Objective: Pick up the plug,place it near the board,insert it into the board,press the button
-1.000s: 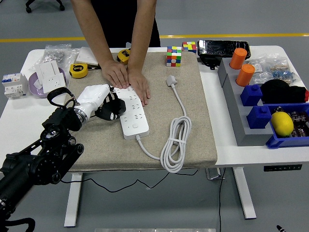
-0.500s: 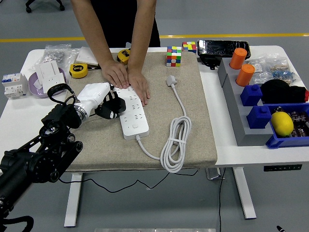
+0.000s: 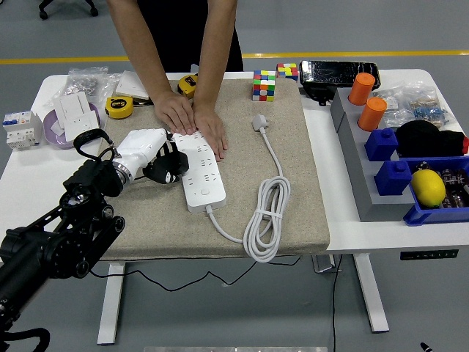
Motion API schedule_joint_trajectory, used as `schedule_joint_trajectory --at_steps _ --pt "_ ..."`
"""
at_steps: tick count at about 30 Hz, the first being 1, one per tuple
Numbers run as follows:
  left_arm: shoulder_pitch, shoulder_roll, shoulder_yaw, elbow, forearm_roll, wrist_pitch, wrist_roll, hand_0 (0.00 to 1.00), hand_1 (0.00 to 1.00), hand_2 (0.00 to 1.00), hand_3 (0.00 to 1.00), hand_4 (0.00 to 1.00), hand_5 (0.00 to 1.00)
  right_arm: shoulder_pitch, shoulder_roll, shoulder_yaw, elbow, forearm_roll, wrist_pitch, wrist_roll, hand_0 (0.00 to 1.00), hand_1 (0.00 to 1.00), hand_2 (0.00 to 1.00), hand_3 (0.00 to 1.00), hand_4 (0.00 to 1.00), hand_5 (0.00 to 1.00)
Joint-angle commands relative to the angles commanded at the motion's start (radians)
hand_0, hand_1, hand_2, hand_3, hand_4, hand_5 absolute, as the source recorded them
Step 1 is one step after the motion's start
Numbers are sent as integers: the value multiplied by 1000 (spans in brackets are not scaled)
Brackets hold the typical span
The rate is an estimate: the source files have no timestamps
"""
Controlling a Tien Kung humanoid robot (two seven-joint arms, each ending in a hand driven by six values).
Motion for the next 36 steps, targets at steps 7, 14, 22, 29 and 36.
schedule_joint_trajectory --at_steps 7,14,22,29,36 --pt "-7 -3 8 2 5 2 0 590 448 328 391 511 2 2 -1 1 0 1 0 0 839 779 766 788 998 980" --pt "-18 -4 14 2 9 -2 0 592 451 331 397 515 2 5 -1 -3 0 9 -5 3 839 779 765 787 998 980" --pt "-19 -3 17 2 14 -20 4 602 461 370 415 525 2 5 -2 -3 0 13 -14 10 836 779 763 787 998 980" --pt "-20 1 19 4 20 -25 7 606 464 380 419 527 2 4 -2 -3 0 14 -16 12 837 778 759 786 998 980" --pt "-24 -2 20 3 19 -23 6 614 468 381 420 532 2 6 -3 -2 0 13 -15 12 831 775 760 785 998 979"
